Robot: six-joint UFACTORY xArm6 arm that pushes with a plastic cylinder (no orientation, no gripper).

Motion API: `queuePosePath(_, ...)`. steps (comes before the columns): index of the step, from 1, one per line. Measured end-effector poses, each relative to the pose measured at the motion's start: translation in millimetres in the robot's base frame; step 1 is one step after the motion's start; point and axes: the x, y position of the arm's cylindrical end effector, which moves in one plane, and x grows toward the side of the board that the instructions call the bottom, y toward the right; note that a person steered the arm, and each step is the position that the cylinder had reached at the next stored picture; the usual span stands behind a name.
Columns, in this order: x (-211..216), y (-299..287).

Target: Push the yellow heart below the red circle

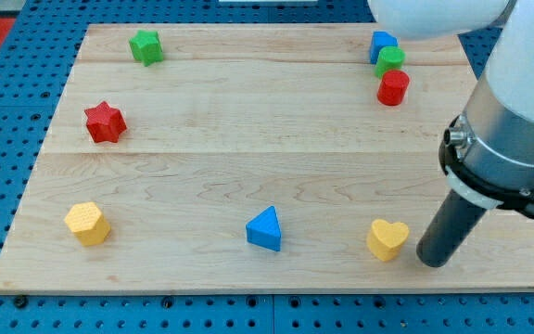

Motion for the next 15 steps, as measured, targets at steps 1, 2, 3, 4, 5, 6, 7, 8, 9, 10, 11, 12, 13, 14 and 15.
queuePosePath(1, 1, -40)
queuePosePath(2, -26, -54)
queuePosePath(3, -71, -46)
queuePosePath(4, -55, -52)
queuePosePath(5, -56, -121)
queuePosePath(6, -88, -81)
queuePosePath(7, -96, -11)
queuePosePath(8, -103, -1)
queuePosePath(9, -142, -1)
queuePosePath(10, -153, -1)
queuePosePath(11, -125, 11)
queuePosePath(12, -127, 63)
queuePosePath(13, -157, 54)
queuePosePath(14, -171, 32)
queuePosePath(15, -168, 23)
